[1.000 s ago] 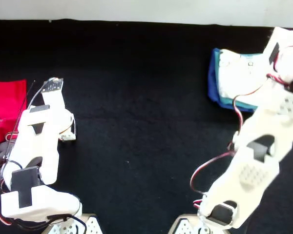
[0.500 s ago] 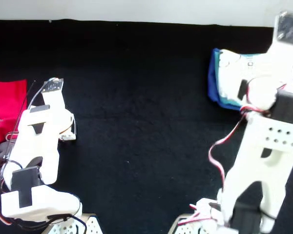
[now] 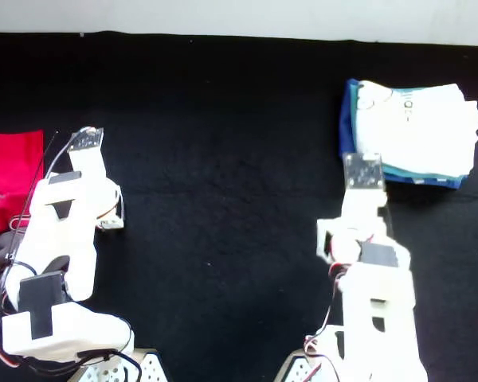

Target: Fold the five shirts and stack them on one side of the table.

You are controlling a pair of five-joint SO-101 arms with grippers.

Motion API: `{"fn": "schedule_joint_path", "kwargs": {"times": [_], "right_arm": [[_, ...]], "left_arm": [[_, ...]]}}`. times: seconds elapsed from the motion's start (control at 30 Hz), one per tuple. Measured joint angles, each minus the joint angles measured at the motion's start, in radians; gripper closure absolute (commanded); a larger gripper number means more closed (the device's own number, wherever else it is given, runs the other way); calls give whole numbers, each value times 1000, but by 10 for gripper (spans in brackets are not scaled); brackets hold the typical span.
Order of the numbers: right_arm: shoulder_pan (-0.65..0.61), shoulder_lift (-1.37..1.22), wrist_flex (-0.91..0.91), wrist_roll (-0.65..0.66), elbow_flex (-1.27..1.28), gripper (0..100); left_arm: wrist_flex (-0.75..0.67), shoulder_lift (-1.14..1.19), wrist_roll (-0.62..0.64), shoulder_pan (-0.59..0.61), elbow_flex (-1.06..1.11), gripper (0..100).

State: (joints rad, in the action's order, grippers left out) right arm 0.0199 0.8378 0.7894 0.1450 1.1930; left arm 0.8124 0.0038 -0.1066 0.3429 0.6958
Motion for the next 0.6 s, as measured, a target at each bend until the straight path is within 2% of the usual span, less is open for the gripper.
{"fn": "schedule_joint_path", "kwargs": {"times": [0.27,0.43,0.53,0.6], "right_arm": [[0,8,-238,0,267,907],[0,14,-273,0,295,907],[0,14,-275,0,301,907],[0,14,-275,0,301,907]], "left_arm": [[8,-9,0,0,0,896],[224,-101,0,-2,-78,895],[371,-207,-3,44,-164,876],[407,-233,-17,100,-224,832]]}}
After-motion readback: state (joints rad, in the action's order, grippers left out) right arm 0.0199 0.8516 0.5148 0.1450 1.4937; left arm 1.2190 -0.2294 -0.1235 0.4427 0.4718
